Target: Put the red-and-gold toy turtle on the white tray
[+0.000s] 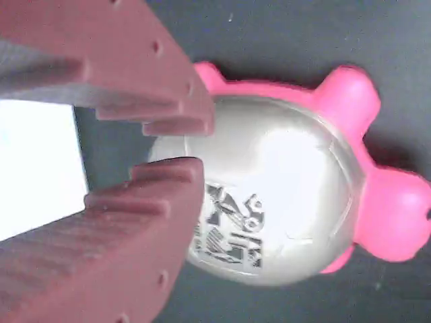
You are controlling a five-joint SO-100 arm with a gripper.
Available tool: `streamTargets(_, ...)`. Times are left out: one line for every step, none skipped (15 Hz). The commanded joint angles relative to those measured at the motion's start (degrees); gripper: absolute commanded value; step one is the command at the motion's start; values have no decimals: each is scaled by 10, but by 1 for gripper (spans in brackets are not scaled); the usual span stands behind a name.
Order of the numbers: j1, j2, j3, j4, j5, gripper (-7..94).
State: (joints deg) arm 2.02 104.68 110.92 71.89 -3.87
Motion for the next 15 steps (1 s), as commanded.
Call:
streamTargets(4,-50,-118,62,9,0)
streamTargets(12,-74,-147,77,10,0)
streamTargets(20,-86,-167,85,10,0)
streamTargets(26,-100,-183,95,6,6)
streamTargets(29,-111,-190,103,1,18)
streamTargets(30,-118,-192,103,1,26)
streamTargets(30,-127,-192,103,-2,36)
streamTargets(29,-137,-192,104,-2,47)
streamTargets(28,-141,-192,105,-2,51)
streamTargets(27,-148,-192,105,-1,51)
streamTargets(30,-158,-196,105,0,51)
streamTargets(33,-172,-202,106,0,57)
streamTargets(34,-189,-211,108,4,62)
streamTargets(35,-206,-218,106,6,62)
streamTargets(37,-221,-223,105,9,62)
